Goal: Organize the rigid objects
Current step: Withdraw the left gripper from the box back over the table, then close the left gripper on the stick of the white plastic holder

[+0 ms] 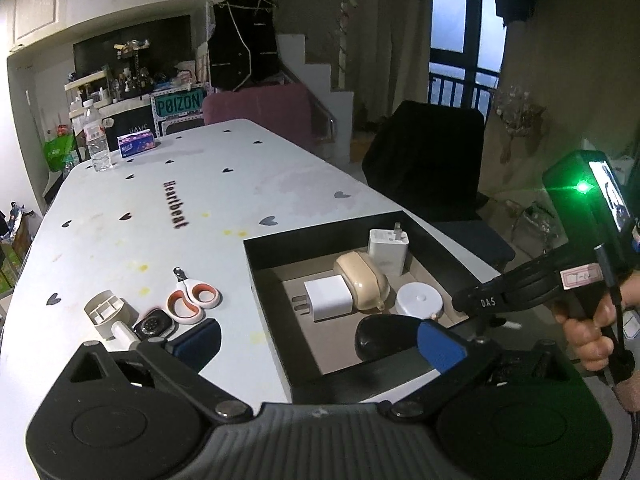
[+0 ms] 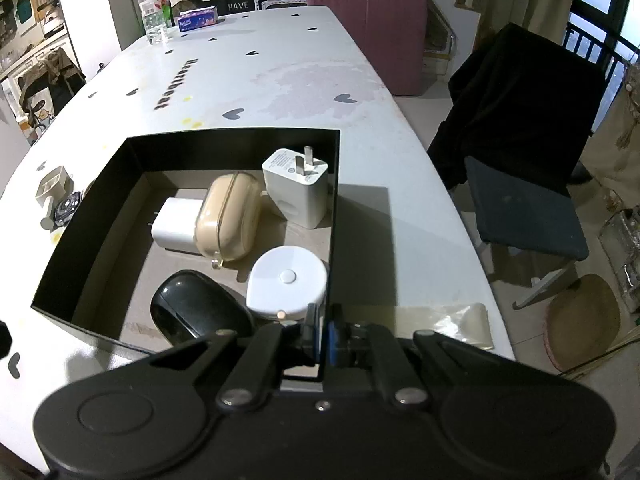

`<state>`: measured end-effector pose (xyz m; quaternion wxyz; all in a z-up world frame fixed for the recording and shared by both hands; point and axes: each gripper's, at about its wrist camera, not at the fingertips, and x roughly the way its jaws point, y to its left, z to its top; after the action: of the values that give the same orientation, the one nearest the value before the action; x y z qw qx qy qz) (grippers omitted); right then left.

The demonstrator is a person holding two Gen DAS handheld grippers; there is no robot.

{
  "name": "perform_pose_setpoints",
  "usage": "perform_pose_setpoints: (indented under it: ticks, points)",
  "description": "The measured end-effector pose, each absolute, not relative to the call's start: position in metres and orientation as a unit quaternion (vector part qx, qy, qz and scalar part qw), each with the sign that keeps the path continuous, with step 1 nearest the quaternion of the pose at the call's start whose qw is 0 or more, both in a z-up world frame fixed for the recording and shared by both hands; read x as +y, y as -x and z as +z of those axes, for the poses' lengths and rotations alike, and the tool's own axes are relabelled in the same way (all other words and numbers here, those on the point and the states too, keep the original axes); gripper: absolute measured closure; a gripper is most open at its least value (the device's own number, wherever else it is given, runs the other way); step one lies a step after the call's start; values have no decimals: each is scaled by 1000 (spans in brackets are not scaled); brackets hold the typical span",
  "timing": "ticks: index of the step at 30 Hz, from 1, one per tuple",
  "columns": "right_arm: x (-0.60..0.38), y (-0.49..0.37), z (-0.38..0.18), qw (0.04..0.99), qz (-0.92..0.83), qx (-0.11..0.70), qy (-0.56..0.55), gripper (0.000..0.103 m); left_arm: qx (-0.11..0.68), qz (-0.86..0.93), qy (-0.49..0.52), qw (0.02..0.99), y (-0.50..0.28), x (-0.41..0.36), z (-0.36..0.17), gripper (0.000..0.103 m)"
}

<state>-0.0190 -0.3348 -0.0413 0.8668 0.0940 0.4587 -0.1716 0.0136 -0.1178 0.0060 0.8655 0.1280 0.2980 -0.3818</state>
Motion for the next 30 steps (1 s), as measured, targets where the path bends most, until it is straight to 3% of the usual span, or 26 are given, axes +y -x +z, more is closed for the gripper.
perform_pose_setpoints:
  ticks: [18, 20, 25, 30]
  points:
    - [-334, 19, -41, 866, -172, 460, -91, 98, 234, -290, -22, 928, -75, -36, -21, 3]
    - [-335, 19, -41, 866, -172, 460, -91, 98, 243, -277, -18, 929, -89, -32, -30, 20]
    - [-335, 19, -41, 866, -172, 460, -91, 98, 276, -264, -38, 923, -121, -33, -60, 47]
    - [-334, 19, -41, 866, -173, 460, -90, 98, 294, -256, -57, 919, -144, -35, -78, 51]
